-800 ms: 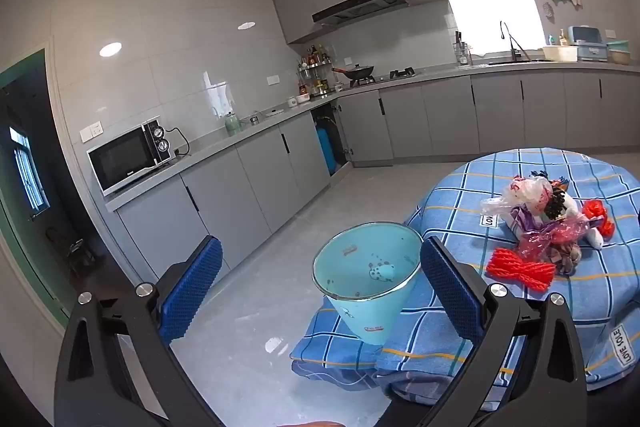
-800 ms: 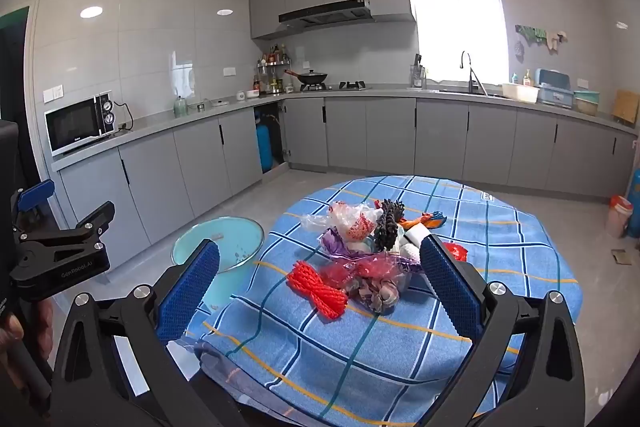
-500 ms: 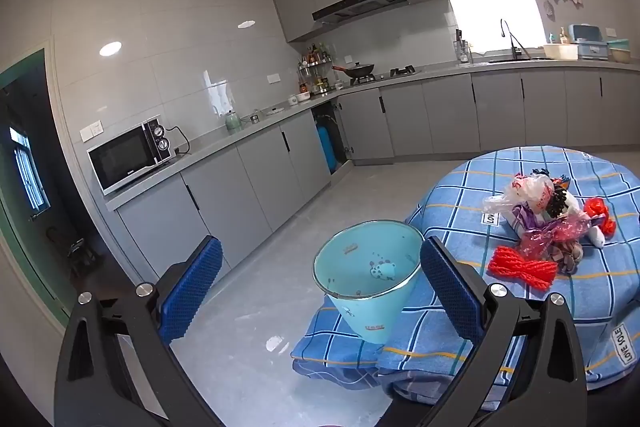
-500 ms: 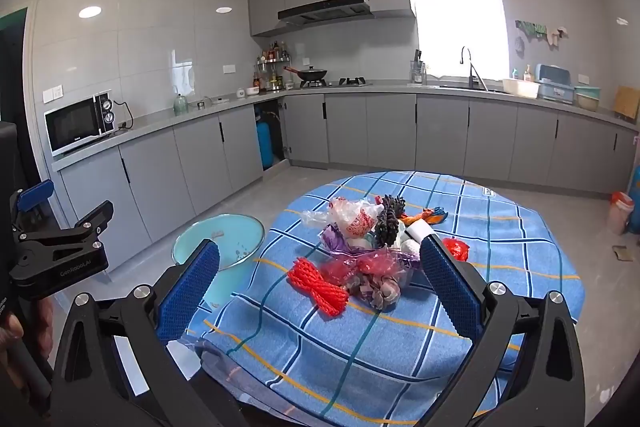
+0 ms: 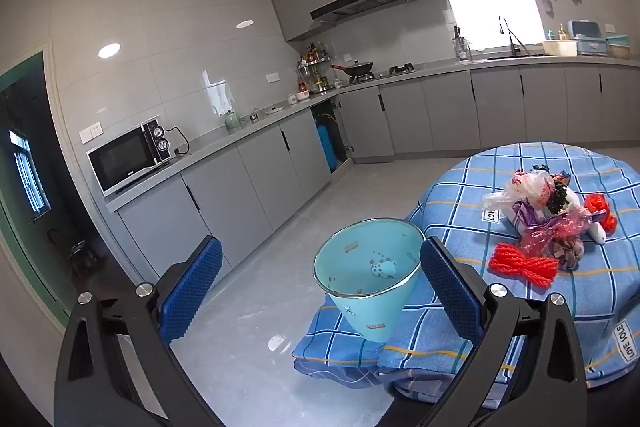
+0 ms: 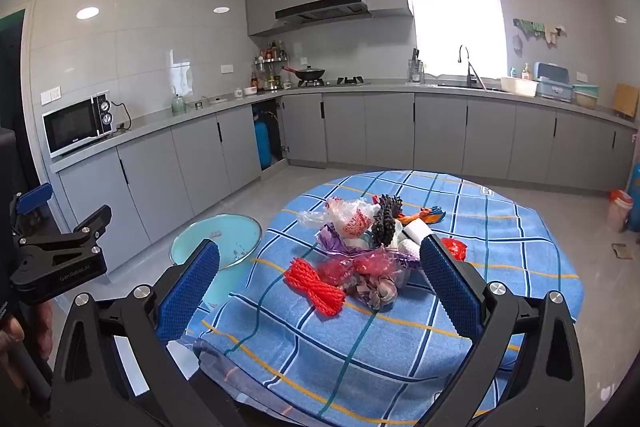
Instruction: Collect trash
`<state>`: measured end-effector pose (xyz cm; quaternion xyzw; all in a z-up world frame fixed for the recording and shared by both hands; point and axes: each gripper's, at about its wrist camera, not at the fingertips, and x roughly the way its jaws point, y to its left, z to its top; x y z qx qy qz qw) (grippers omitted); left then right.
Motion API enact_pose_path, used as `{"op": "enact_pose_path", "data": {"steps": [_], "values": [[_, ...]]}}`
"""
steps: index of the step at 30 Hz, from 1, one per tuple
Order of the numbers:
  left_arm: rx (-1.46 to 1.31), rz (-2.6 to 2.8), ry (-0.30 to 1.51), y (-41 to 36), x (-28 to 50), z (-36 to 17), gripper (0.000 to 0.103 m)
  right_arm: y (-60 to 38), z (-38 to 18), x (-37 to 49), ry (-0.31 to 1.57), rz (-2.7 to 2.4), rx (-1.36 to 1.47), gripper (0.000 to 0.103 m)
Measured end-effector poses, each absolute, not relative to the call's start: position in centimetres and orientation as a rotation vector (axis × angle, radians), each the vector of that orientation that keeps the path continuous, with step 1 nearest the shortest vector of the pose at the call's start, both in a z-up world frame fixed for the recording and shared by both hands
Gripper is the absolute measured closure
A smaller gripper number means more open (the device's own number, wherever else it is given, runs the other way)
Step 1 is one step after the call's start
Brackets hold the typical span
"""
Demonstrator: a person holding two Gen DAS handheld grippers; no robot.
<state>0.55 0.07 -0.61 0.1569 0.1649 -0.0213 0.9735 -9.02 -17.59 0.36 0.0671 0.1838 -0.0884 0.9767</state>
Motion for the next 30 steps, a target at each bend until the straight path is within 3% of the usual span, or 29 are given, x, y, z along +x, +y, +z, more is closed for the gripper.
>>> {"op": "enact_pose_path", "data": {"steps": [30], "values": [[0.328, -0.041, 0.333, -0.15, 0.34, -0.4, 0.006, -18.35, 0.44, -8.65, 0.39, -0.189, 0.147, 0.004]]}}
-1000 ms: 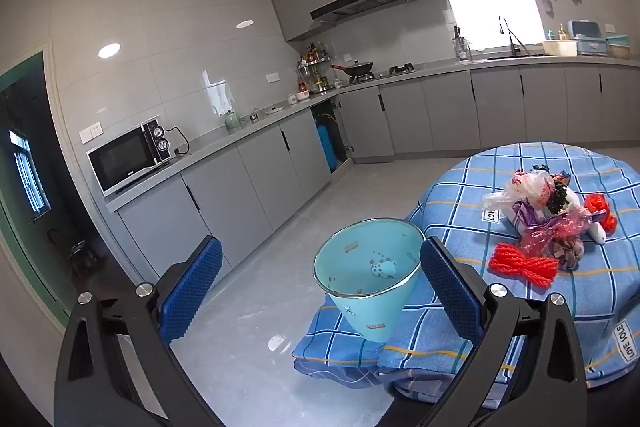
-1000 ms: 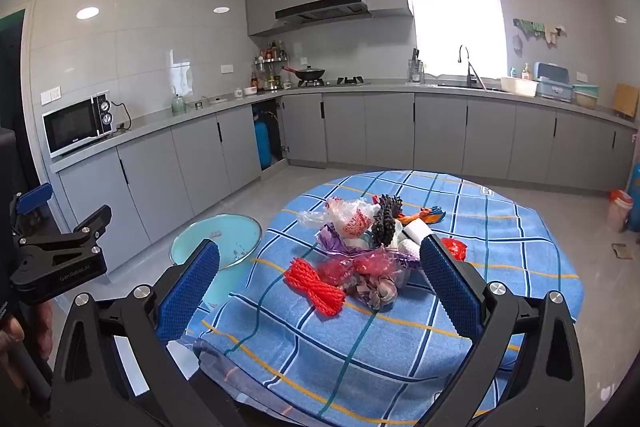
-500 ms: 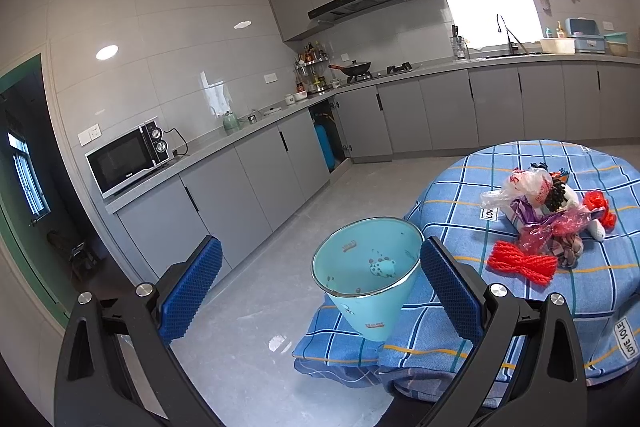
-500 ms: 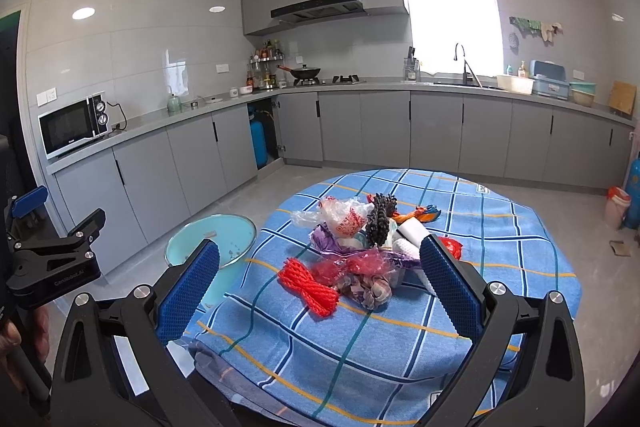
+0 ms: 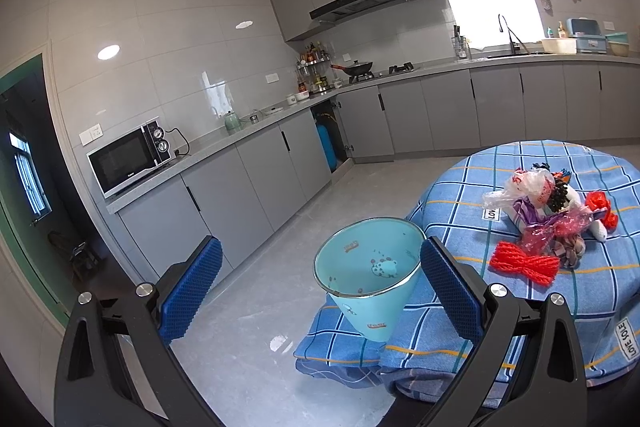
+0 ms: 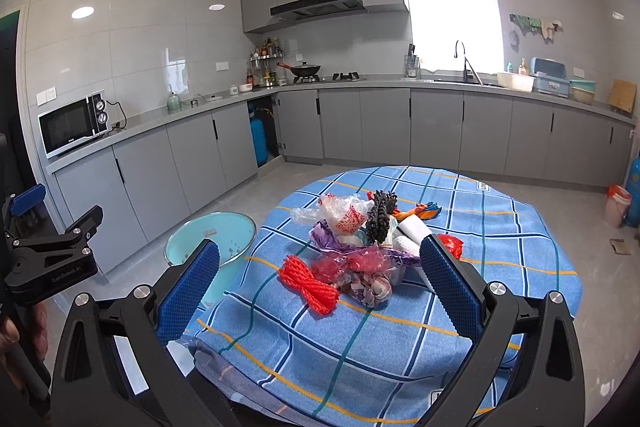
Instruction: Collect trash
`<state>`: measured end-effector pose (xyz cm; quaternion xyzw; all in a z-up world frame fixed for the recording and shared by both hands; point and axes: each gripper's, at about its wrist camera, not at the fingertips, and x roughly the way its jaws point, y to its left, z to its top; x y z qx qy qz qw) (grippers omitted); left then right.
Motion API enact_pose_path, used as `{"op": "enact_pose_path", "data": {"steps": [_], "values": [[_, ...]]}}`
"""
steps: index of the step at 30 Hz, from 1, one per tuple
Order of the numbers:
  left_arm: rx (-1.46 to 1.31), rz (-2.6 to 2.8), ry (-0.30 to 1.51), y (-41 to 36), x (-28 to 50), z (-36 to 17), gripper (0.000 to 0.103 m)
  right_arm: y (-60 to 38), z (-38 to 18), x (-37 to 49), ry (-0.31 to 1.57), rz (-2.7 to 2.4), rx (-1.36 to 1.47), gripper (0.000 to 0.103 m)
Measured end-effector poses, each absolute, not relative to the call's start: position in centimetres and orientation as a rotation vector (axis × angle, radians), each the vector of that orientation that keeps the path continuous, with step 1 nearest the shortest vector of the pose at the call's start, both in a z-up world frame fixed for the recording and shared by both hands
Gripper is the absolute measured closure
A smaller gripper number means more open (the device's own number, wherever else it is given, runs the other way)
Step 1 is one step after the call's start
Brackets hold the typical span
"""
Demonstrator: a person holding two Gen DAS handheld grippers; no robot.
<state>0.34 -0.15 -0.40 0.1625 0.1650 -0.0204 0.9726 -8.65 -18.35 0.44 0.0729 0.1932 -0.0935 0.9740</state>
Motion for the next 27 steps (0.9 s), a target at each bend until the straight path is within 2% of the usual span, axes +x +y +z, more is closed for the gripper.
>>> {"op": "enact_pose_path", "data": {"steps": [27], "values": [[0.329, -0.039, 0.33, 0.08, 0.5, -0.36, 0.006, -18.54, 0.21, -8.71, 0.389, -0.191, 0.15, 0.004]]}}
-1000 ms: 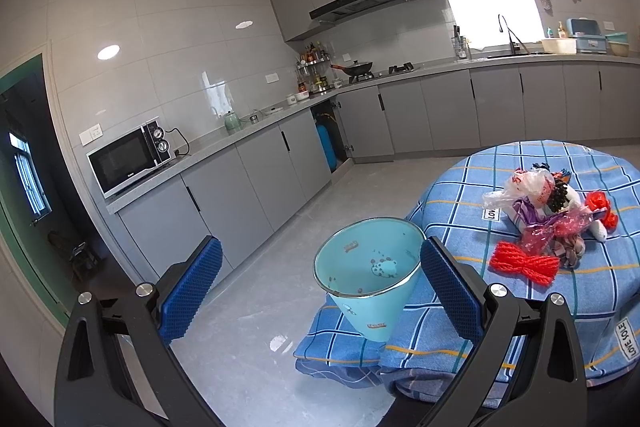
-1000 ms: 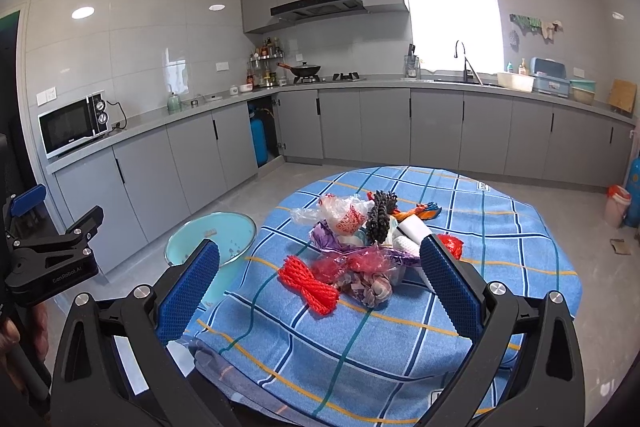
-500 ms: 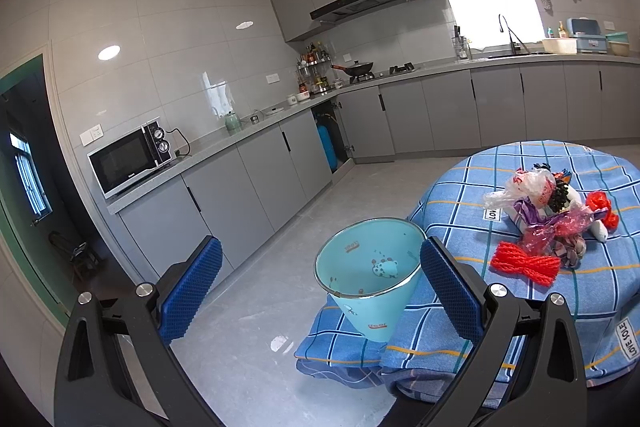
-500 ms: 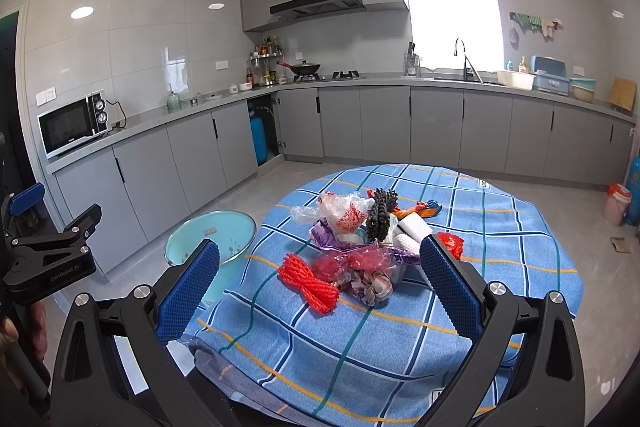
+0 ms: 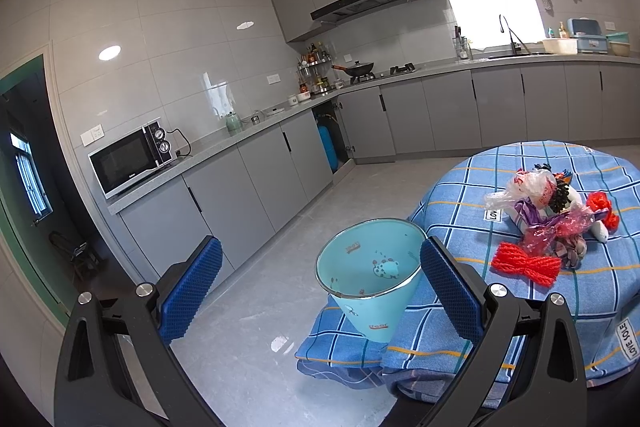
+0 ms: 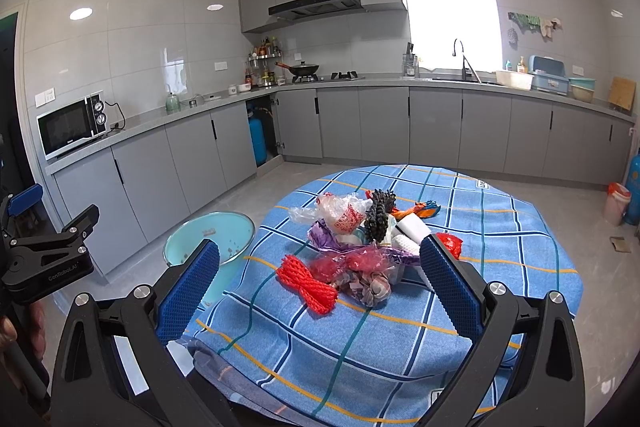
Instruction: Collect trash
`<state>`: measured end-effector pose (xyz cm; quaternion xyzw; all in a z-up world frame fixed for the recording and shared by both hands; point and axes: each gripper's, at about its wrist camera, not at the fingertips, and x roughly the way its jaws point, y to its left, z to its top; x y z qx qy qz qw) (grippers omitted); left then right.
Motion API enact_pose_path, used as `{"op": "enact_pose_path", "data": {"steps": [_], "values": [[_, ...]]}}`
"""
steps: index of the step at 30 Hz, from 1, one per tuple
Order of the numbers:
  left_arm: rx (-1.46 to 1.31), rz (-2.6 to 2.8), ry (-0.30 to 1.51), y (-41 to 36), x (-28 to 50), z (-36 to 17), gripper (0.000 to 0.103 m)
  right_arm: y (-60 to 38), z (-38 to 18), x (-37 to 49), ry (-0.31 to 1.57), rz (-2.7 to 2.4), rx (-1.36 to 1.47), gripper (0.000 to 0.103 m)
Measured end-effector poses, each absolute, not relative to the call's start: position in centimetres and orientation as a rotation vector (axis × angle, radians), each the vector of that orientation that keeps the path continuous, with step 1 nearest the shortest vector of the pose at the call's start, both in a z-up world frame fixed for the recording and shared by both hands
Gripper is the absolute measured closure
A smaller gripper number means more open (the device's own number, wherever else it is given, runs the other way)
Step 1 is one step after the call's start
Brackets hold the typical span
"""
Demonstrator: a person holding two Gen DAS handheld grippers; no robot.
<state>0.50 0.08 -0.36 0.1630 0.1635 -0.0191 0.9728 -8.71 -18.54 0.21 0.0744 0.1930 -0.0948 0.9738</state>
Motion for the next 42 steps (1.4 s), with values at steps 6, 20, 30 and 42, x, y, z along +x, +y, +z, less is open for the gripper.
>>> {"op": "enact_pose_path", "data": {"steps": [6, 20, 30, 42], "values": [[0.329, -0.037, 0.329, 0.1, 0.5, -0.3, 0.006, -18.5, 0.2, -8.7, 0.39, -0.191, 0.15, 0.004], [0.361, -0.06, 0.34, -0.9, 1.3, -1.5, 0.006, -20.1, -0.3, -9.0, 0.338, -0.22, 0.147, 0.004], [0.389, -0.113, 0.394, -4.7, 4.4, -4.4, 0.006, -24.5, -3.4, -6.5, 0.388, -0.289, 0.181, 0.005], [0.373, -0.171, 0.474, -12.6, 8.7, -8.8, 0.006, -28.8, -8.3, -4.2, 0.423, -0.46, 0.105, 0.005]]}}
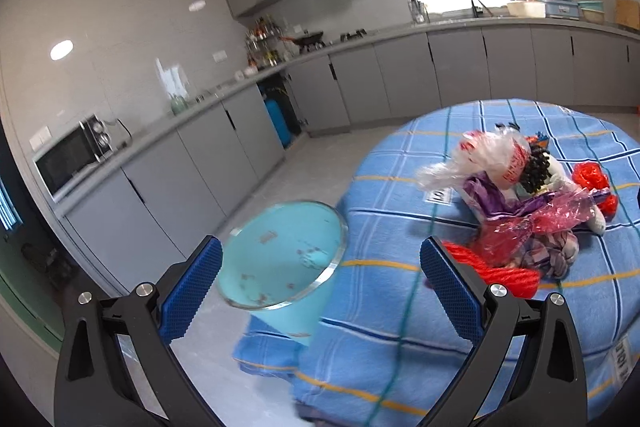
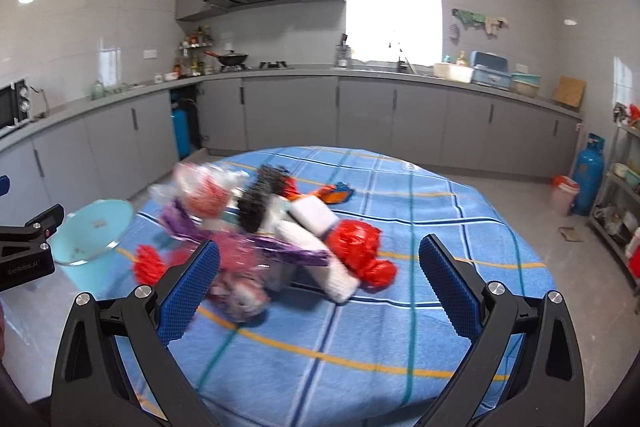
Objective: Collect trash
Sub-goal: 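Reach the left tool to the red mesh net and close on it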
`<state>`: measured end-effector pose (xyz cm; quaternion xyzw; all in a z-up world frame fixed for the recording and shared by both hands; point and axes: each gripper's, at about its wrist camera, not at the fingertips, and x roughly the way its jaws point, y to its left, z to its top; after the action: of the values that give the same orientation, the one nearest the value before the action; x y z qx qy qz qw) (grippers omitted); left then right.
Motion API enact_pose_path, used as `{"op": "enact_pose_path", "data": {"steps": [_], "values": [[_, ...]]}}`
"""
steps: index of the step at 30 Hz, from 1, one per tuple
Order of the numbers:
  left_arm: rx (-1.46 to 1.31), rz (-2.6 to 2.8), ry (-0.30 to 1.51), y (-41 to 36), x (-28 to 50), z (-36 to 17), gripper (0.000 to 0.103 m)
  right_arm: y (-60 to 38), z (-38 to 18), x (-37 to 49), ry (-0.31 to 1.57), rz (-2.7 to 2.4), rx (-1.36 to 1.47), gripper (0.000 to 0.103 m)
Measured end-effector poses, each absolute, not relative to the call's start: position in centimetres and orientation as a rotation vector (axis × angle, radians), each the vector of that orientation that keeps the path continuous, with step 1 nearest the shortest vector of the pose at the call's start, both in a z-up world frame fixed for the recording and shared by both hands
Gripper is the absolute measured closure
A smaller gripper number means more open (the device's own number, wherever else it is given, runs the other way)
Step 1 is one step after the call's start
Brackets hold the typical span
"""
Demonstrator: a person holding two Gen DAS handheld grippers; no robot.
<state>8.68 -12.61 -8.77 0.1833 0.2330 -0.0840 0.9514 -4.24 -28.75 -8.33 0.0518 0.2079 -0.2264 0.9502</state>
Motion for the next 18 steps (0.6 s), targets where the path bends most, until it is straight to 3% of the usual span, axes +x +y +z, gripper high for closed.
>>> {"op": "enact_pose_path", "data": {"steps": [18], "values": [[0.392, -0.225, 0.616, -19.3, 11.0, -16.0, 0.007, -30.9, -12.9, -2.9, 0.489, -0.47, 0.137, 0.006]]}}
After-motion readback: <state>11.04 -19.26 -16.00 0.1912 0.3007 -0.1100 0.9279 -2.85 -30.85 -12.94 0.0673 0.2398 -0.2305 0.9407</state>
